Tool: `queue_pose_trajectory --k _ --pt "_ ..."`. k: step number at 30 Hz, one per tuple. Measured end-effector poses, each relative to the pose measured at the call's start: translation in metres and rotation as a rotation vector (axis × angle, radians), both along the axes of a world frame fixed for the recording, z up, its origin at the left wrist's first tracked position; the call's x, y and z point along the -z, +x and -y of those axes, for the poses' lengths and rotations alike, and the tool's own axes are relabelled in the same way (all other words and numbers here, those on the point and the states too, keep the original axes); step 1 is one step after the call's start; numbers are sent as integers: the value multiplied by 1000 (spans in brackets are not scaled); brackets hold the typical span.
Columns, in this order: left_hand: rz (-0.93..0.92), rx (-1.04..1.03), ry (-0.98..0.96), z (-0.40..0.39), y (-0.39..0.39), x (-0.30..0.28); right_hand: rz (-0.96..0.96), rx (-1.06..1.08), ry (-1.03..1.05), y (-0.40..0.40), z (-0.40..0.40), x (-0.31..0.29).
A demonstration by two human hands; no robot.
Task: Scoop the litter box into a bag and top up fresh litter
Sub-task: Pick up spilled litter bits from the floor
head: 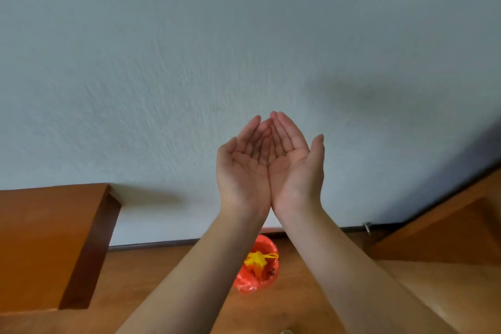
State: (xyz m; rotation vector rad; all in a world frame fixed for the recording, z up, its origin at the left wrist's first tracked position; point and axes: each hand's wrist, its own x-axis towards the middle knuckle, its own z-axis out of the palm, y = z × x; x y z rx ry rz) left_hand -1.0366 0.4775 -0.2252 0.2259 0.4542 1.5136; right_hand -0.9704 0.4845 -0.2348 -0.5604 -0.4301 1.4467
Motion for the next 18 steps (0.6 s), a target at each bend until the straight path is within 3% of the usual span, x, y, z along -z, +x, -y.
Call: queue_pose_trajectory --k 10,18 --pt "-39 -9 -31 -36 15 55 -76 -45 8 16 -36 57" --pt "-43 -53 -52 -47 14 159 -81 -55 -33 12 -48 156"
